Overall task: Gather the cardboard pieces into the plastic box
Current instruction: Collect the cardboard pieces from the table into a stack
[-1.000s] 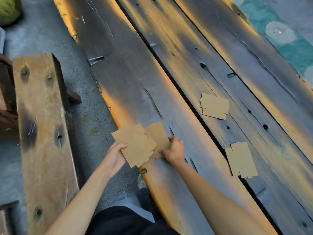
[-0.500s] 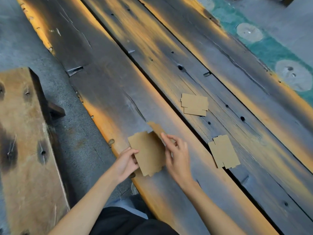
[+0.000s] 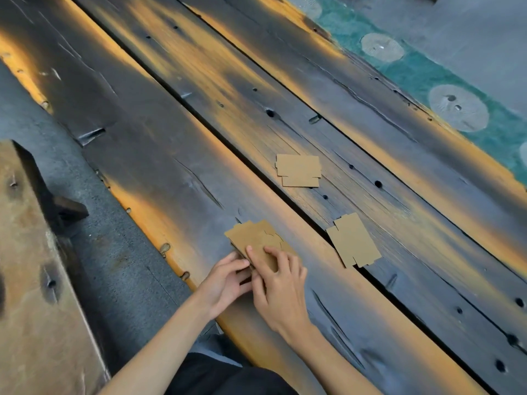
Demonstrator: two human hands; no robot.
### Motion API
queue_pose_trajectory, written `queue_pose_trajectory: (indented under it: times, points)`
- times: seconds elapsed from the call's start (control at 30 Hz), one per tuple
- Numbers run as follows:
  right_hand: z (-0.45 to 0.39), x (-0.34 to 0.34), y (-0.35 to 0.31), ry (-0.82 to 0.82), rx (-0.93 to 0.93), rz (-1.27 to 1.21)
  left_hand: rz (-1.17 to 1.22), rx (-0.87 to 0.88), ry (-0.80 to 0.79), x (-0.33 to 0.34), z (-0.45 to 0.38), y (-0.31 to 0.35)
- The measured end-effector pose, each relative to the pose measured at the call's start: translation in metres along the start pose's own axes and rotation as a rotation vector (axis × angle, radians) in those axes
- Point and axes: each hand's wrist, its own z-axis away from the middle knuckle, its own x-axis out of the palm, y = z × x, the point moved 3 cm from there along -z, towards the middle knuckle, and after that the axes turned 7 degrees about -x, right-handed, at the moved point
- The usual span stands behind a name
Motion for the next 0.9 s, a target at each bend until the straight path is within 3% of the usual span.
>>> queue_pose_trajectory:
  times: [0.1,0.27,0.6,0.8,0.9]
  points:
    - [0.008,0.002,0.003,-0.029,0.022,0.012,0.031,-0.024,-0.009,0.007,-0.003,-0.006]
    - [0.019,0.001,0.019,-0.021,0.085,-0.031,-0.129,-0.031,0.065,0.017,-0.02,-0.017]
    - [0.034,-0.017,0.066,0.058,0.215,-0.151,-0.274,-0.114,0.016,0.044,-0.063,-0.034]
    - [0.024,-0.033,0.113,0.208,0.329,-0.415,-0.356,-0.147,0.071,0.04,-0.096,-0.032]
    - [0.011,-0.043,0.155,0.333,0.472,-0.46,-0.394,-0.13,0.117,0.036,-0.107,-0.024]
